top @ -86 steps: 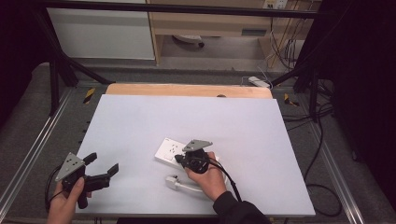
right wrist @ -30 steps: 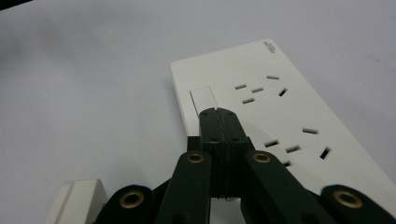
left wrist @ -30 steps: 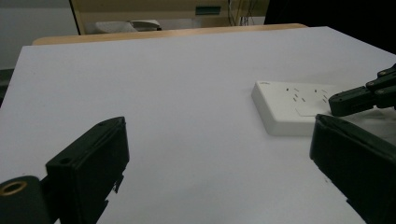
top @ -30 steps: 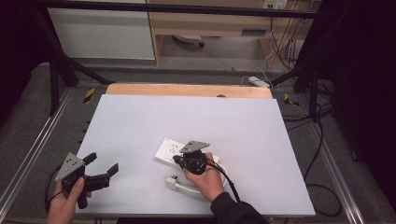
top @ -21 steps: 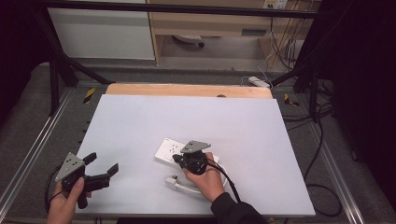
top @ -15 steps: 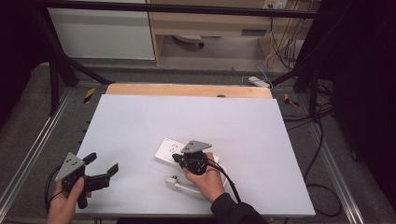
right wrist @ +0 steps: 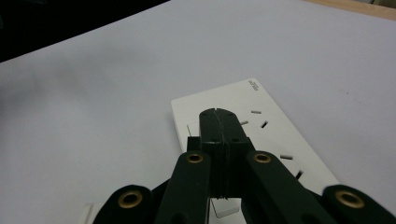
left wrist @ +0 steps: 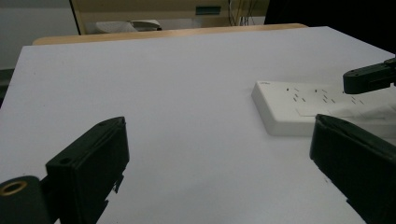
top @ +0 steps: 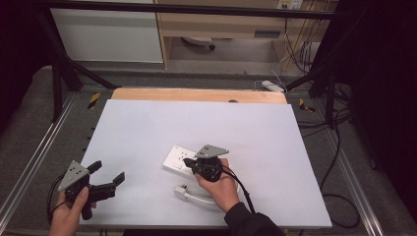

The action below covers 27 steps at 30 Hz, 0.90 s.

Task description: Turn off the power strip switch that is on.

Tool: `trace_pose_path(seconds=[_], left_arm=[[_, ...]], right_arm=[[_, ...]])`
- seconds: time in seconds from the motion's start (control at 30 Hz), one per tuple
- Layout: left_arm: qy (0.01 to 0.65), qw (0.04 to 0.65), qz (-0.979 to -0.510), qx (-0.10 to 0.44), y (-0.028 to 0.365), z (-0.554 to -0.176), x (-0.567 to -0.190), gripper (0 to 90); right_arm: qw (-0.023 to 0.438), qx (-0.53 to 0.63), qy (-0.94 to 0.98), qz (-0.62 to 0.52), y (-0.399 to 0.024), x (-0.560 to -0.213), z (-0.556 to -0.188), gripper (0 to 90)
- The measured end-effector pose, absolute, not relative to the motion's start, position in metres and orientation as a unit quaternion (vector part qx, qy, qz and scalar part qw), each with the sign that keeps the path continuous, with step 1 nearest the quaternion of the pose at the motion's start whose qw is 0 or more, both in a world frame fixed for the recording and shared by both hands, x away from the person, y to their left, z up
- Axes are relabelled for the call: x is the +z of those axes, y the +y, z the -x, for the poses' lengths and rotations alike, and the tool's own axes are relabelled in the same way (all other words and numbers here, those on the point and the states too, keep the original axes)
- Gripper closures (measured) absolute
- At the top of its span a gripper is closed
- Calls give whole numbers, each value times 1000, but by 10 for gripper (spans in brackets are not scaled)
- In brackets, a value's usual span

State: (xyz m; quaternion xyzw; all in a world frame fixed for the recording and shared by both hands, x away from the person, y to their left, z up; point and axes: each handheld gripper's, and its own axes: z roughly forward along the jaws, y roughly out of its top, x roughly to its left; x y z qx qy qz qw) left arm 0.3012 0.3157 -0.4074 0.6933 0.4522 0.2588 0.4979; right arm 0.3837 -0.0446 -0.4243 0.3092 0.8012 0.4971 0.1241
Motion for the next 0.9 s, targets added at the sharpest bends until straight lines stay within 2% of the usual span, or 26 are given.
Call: trace_pose_path(seconds=[0.2,0.3,0.53,0.9], left_arm=[[452,496,-695,259,316,-301,-407,46],[452,497,-694,258,316,-301,-408,46],[452,496,-695,259,315,-301,-408,46],[453,496,-695,258,315,-302,-408,46]], right_arm=[[127,505,796,-309,-49,-420,-385,781],[132,509,791,-313,-53,-415,-385,689],[141,511,783,-324,-63,-406,-389,392],[154,512,771,-347,-69,-396,-393,109]])
